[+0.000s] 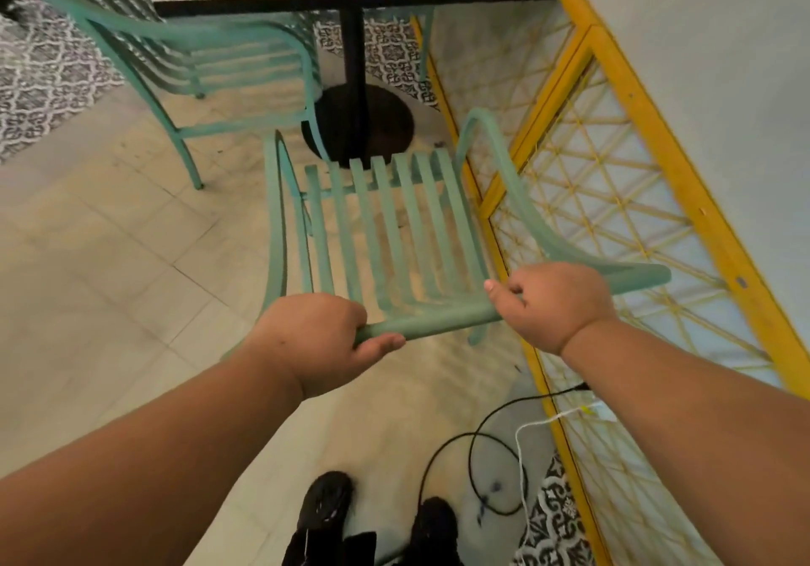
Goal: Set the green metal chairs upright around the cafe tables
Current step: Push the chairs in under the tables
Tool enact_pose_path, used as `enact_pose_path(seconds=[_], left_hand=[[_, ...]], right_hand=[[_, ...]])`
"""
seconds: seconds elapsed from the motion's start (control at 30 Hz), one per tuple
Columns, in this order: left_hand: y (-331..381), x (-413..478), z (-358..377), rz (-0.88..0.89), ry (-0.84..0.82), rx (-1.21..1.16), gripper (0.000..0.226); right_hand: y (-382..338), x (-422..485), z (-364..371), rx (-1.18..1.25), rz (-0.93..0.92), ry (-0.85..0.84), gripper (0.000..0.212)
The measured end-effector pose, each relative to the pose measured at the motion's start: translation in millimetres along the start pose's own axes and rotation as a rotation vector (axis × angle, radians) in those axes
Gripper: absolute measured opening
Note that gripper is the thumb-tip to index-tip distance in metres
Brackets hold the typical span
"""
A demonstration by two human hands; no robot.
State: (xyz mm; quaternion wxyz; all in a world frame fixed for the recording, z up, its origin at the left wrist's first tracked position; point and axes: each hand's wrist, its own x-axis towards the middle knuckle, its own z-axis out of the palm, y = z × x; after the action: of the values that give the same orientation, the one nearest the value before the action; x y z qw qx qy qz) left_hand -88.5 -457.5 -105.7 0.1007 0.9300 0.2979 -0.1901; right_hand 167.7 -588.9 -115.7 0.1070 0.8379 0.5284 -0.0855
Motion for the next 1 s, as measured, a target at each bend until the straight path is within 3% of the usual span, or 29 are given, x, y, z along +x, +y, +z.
enact_pose_path(seconds=[1.0], left_hand=[[-47.8, 135.3, -57.8, 0.016, 0.105, 0.06, 0.078]], right_hand=[[26.5, 139.5, -24.5, 0.01, 0.005, 0.16, 0.069]])
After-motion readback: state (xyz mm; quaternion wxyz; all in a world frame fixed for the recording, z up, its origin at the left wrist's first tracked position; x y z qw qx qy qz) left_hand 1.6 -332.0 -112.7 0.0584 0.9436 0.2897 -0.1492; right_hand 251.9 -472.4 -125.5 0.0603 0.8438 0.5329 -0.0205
